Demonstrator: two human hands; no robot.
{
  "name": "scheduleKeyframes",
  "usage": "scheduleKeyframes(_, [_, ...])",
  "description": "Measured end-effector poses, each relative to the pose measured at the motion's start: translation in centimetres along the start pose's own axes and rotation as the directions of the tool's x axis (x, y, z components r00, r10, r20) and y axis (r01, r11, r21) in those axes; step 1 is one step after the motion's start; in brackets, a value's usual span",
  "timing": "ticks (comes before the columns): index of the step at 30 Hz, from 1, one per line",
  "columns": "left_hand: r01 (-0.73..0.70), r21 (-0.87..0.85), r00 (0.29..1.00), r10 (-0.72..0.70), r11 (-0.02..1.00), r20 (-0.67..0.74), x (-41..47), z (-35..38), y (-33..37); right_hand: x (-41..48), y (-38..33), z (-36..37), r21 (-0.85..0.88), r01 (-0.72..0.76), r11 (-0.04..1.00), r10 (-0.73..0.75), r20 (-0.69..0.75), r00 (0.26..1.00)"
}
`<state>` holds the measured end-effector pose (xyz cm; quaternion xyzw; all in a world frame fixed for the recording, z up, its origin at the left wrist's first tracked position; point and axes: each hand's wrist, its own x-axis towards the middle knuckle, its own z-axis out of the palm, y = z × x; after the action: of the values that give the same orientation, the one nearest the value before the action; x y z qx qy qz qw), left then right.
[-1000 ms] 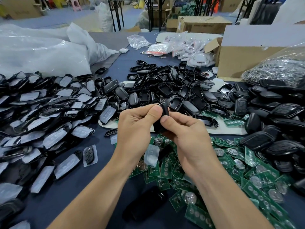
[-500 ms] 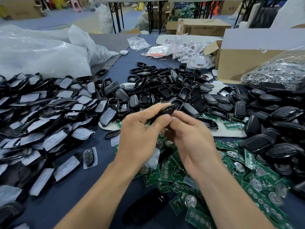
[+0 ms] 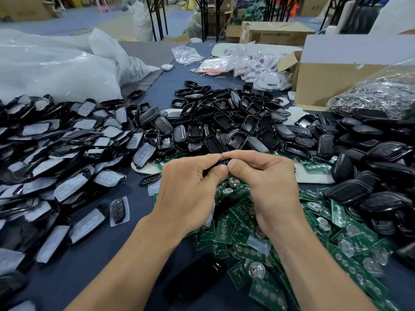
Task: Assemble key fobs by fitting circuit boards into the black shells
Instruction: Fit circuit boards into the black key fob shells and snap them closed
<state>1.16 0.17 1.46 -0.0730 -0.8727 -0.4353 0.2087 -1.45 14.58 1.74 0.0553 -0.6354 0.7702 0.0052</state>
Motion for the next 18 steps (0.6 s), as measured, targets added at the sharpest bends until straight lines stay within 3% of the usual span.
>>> scheduleKeyframes(6, [0.040,-0.024,0.999,-0.040,0.999,-0.019,0.30,-0.03,0.15,0.11,-0.20,0.22,0.080,-0.016,0.997,0.018,-0.033,0.999])
scheduleKeyframes(10, [0.127,-0.397,0.977,-0.183,0.909,-0.109,0.57,0.54,0.06,0.22,-0.23,0.50,0.243,-0.036,0.969,0.049,-0.045,0.998])
scheduleKeyframes(13, [0.095,-0.494,0.978,-0.174,0.864,-0.115,0.57,0.51,0.08,0.11,-0.27,0.25,0.170,0.029,0.985,-0.024,-0.032,0.999])
scheduleKeyframes(18, [0.075,-0.446,0.992,-0.114,0.892,-0.060,0.54,0.34,0.24,0.12,-0.47,-0.29,-0.008,0.129,0.992,-0.128,0.031,0.991])
